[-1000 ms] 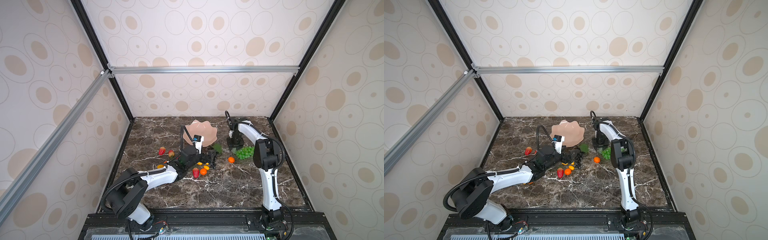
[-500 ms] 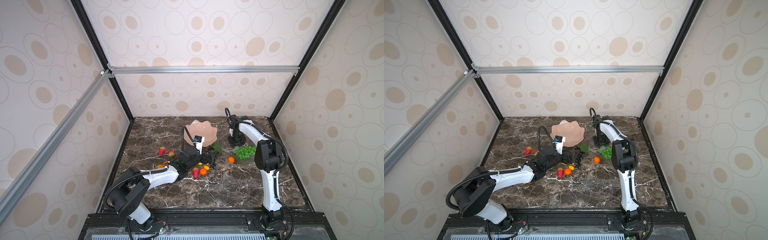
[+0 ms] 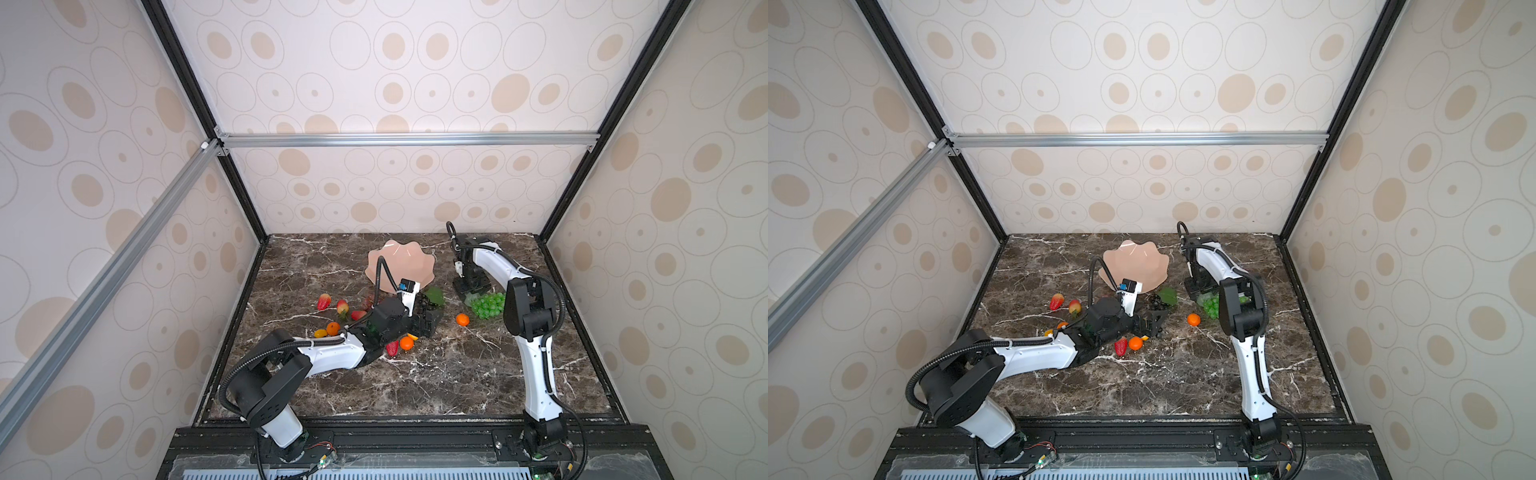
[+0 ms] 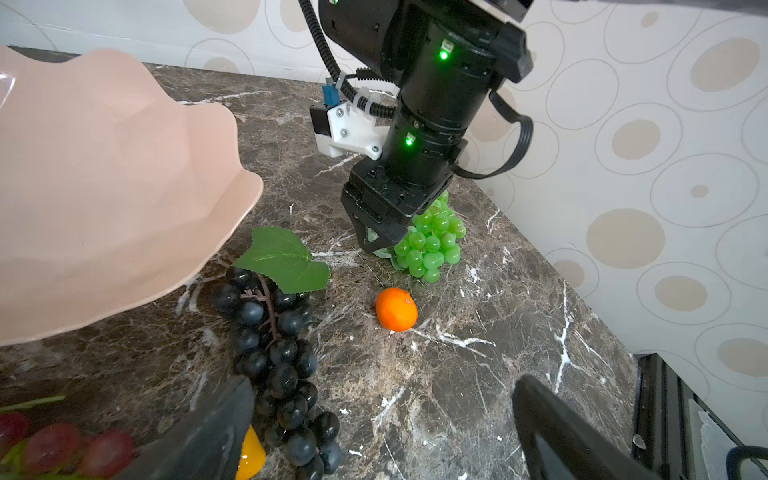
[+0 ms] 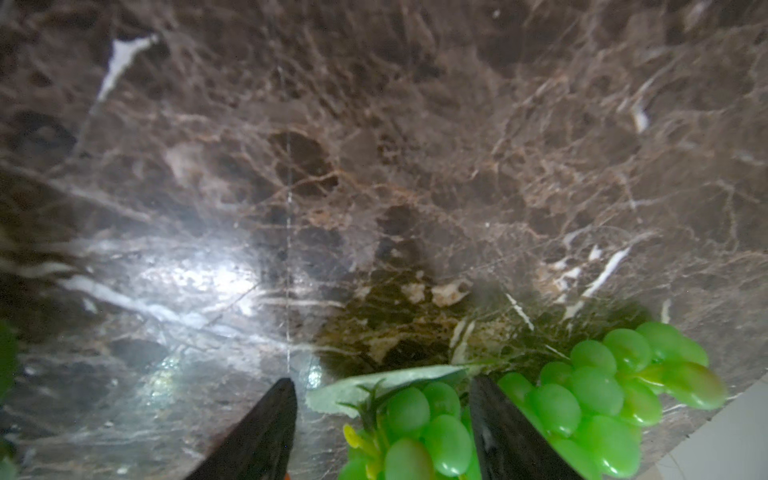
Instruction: Place and organize the fake fruits in the fruit bowl
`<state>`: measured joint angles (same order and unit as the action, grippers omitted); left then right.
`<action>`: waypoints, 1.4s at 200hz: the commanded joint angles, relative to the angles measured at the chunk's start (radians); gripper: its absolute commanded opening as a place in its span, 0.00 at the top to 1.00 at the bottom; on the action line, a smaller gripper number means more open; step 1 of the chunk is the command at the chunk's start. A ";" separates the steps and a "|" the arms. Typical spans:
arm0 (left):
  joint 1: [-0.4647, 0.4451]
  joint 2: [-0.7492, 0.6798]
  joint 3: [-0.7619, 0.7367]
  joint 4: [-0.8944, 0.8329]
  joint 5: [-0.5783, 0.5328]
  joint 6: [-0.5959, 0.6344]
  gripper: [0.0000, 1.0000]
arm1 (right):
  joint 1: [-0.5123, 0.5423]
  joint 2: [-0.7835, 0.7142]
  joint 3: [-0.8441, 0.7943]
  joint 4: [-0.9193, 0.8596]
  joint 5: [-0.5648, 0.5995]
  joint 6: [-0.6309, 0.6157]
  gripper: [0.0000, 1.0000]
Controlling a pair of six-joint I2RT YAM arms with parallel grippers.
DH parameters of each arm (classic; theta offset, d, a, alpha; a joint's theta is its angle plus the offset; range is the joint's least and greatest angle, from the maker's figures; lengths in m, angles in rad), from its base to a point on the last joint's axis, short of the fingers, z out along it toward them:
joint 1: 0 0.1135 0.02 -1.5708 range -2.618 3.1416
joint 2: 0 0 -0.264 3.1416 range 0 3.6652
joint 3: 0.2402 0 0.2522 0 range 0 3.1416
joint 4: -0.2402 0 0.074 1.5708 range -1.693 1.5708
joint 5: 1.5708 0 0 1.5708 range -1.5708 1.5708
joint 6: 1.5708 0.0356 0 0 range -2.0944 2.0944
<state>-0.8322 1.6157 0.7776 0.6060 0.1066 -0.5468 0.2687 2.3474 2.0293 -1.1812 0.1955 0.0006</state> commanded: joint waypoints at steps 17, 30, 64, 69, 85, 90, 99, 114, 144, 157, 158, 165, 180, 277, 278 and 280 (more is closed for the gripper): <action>-0.008 -0.005 0.042 0.007 -0.013 -0.009 0.02 | 0.007 0.061 0.058 -0.039 0.017 -0.025 0.33; -0.008 -0.007 0.040 0.003 -0.018 -0.007 0.02 | 0.006 0.075 0.074 -0.047 0.013 -0.026 0.35; -0.007 -0.011 0.035 0.003 -0.027 -0.008 0.02 | 0.006 0.095 0.091 -0.060 0.016 -0.023 0.41; -0.008 -0.011 0.034 0.003 -0.028 -0.010 0.02 | 0.006 0.096 0.090 -0.060 0.016 -0.023 0.42; -0.008 -0.008 0.035 0.003 -0.026 -0.010 0.02 | 0.006 0.100 0.090 -0.063 0.012 -0.020 0.47; -0.009 -0.008 0.036 0.003 -0.025 -0.010 0.02 | 0.006 0.101 0.090 -0.065 0.013 -0.019 0.49; -0.008 -0.008 0.035 0.003 -0.025 -0.010 0.02 | 0.006 0.100 0.089 -0.064 0.011 -0.017 0.53; -0.008 -0.007 0.036 0.002 -0.027 -0.009 0.02 | 0.006 0.099 0.088 -0.067 0.008 -0.015 0.60; -0.008 -0.008 0.035 0.001 -0.027 -0.008 0.02 | 0.006 0.091 0.082 -0.069 0.011 -0.012 0.71; -0.008 -0.008 0.035 0.002 -0.030 -0.008 0.02 | 0.007 0.086 0.078 -0.069 0.021 -0.007 0.75; -0.008 -0.008 0.035 0.002 -0.030 -0.008 0.02 | 0.006 0.086 0.078 -0.069 0.022 -0.007 0.75; -0.008 -0.010 0.033 0.003 -0.030 -0.010 0.02 | 0.006 0.080 0.076 -0.069 0.026 -0.007 0.78; -0.008 -0.011 0.030 0.005 -0.032 -0.011 0.02 | 0.006 0.068 0.072 -0.065 0.029 -0.004 0.78; -0.008 -0.021 0.022 0.006 -0.039 -0.011 0.02 | 0.007 -0.005 0.045 -0.049 0.038 0.015 1.00; -0.008 -0.022 0.022 0.006 -0.039 -0.011 0.02 | 0.007 -0.005 0.045 -0.049 0.038 0.015 1.00; -0.008 -0.023 0.021 0.006 -0.040 -0.010 0.02 | 0.006 -0.007 0.045 -0.049 0.038 0.014 1.00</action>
<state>-0.8322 1.6157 0.7788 0.6052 0.0834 -0.5468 0.2691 2.4016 2.0853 -1.2079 0.2188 0.0109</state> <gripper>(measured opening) 0.981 0.043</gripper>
